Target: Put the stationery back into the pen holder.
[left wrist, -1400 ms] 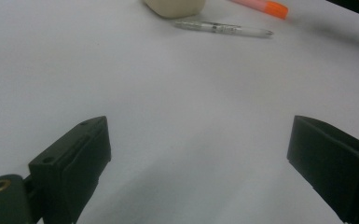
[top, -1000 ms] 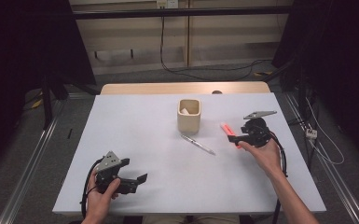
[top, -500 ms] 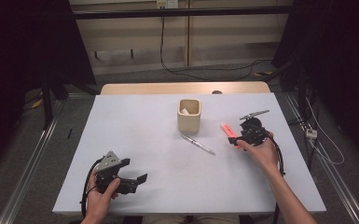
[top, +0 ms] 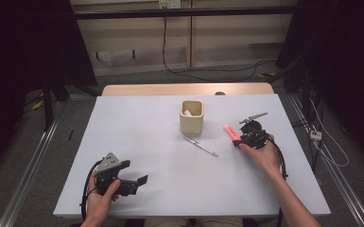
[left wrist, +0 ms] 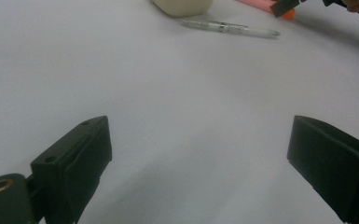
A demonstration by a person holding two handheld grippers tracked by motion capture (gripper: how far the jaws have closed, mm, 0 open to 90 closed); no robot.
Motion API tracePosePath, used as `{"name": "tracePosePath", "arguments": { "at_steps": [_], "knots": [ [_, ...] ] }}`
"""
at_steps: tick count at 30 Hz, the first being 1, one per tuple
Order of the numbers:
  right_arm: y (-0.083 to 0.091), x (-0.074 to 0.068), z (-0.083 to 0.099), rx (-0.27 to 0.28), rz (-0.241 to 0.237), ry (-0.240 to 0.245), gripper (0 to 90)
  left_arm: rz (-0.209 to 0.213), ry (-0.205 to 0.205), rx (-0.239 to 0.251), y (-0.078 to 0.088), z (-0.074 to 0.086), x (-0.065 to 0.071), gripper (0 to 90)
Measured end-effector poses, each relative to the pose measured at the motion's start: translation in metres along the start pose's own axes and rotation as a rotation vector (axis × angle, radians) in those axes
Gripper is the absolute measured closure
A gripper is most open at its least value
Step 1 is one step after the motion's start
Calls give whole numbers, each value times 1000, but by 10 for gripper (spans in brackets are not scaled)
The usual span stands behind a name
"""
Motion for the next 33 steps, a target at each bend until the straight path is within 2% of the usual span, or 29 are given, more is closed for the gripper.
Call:
{"name": "tracePosePath", "arguments": {
  "at_steps": [11,18,28,33],
  "knots": [
    [-1,-2,-2,-8,12,-3,678,5,1,-20,-3,1,0,64],
    [0,-4,-3,-10,27,9,680,5,5,-17,-3,1,0,64],
    [2,-3,0,0,7,-10,680,8,8,-17,-3,1,-1,64],
    [9,-3,0,35,-1,-14,680,7,2,-12,-2,1,-1,63]
  ]
}}
Point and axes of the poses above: each handheld gripper's, and its own axes: y roughly backward along the jaws, z roughly out of its underside, x roughly to its right, the point moved 1 cm from there along -y, roughly forward along the jaws, and after that the axes turned 11 degrees about z, right-handed, at the moved point
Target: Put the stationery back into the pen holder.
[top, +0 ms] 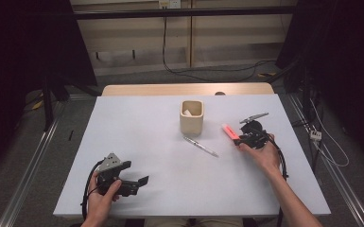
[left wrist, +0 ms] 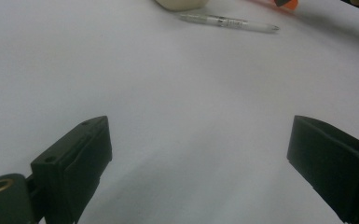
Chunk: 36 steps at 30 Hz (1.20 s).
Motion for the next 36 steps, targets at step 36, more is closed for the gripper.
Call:
{"name": "tracePosePath", "arguments": {
  "at_steps": [36],
  "knots": [
    [52,-31,17,124,-157,85,681,-77,-9,6,4,0,-1,61]
  ]
}}
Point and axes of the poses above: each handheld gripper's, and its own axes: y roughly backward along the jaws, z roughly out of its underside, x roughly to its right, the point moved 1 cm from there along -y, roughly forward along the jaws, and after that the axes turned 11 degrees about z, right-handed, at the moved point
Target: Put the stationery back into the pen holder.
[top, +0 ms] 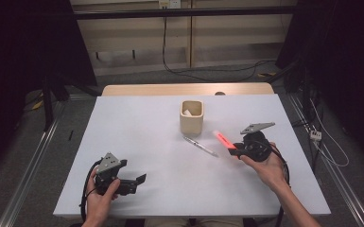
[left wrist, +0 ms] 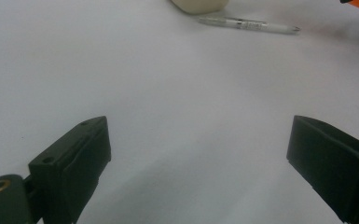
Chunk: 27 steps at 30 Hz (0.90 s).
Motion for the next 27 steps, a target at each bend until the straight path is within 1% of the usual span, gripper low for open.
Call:
{"name": "tracePosePath", "arguments": {
  "at_steps": [3,5,6,9,10,11,12,13,14,15,16,17,19,20,22,24,27],
  "knots": [
    [1,-6,-1,4,-21,13,681,0,-14,-7,0,0,0,60],
    [1,-11,-1,-1,-33,26,680,-24,-43,-22,-2,0,1,61],
    [0,-13,-2,-12,-46,30,680,-22,-41,-18,-3,0,3,60],
    [-1,-20,-2,-25,-63,48,680,-9,-59,-38,-4,-1,5,61],
    [-2,-22,-2,-29,-72,55,680,-14,-73,-50,-5,-1,7,61],
    [-2,-24,-1,-32,-76,59,680,-31,-97,-51,-5,-1,7,61],
    [-3,-26,-2,-34,-78,63,680,-39,-107,-49,-5,-2,9,61],
    [-3,-28,-2,-33,-84,65,680,-37,-115,-51,-6,-3,11,61],
    [-3,-29,-2,-34,-91,61,680,-42,-139,-62,-6,-4,11,64],
    [-4,-30,-3,-31,-95,60,680,-43,-152,-64,-6,-5,13,68],
    [-4,-31,-4,-27,-100,62,680,-40,-159,-56,-7,-6,14,68],
    [-5,-32,-5,-25,-102,64,680,-40,-176,-68,-7,-7,15,68],
    [-6,-34,-6,-22,-110,72,680,-32,-186,-71,-9,-8,16,69],
    [-6,-35,-7,-21,-114,76,680,-33,-199,-76,-10,-9,17,69],
    [-7,-38,-8,-25,-122,87,680,-31,-211,-64,-14,-11,17,69],
    [-8,-41,-9,-29,-130,97,680,-35,-231,-66,-16,-14,19,67],
    [-9,-45,-12,-32,-136,117,680,-36,-253,-48,-22,-18,22,60]
  ]
}}
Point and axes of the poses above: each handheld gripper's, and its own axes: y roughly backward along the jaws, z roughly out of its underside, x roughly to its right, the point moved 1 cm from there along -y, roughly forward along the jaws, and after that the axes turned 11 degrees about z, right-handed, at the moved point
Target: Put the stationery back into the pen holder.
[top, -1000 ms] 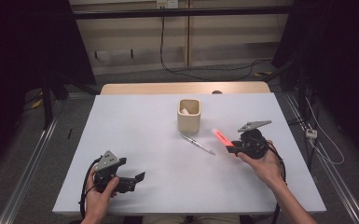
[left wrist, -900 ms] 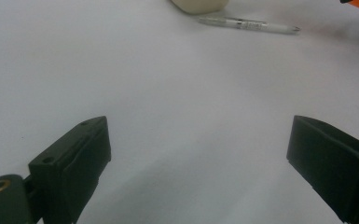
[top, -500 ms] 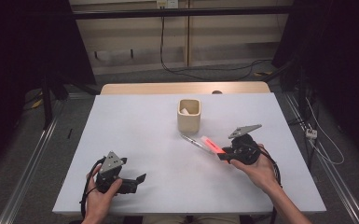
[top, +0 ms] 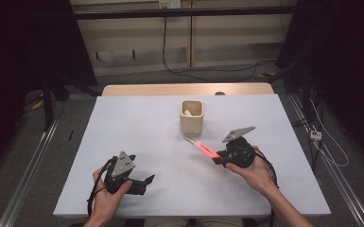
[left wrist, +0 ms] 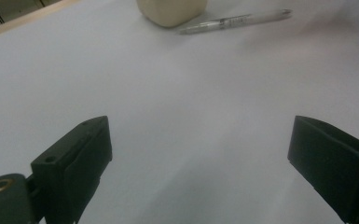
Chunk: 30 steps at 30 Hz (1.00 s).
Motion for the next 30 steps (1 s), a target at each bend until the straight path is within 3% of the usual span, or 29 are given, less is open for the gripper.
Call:
{"name": "tracePosePath", "arguments": {
  "at_steps": [1,8,11,13,20,25,30],
  "knots": [
    [0,-1,-2,3,-7,6,680,1,-14,-8,-1,-1,0,58],
    [0,-6,-11,13,-25,37,680,4,-11,-7,-14,-12,3,58],
    [-2,-9,-15,16,-31,43,680,17,-38,-4,-21,-19,6,56],
    [-2,-10,-17,20,-36,48,680,36,-65,-11,-25,-25,7,56],
    [-7,-15,-22,8,-66,73,680,35,-143,7,-35,-34,5,56],
    [-7,-17,-25,13,-74,81,680,35,-265,-25,-43,-41,7,57],
    [-5,-17,-29,22,-75,86,680,15,-326,-33,-52,-45,9,57]
  ]
}}
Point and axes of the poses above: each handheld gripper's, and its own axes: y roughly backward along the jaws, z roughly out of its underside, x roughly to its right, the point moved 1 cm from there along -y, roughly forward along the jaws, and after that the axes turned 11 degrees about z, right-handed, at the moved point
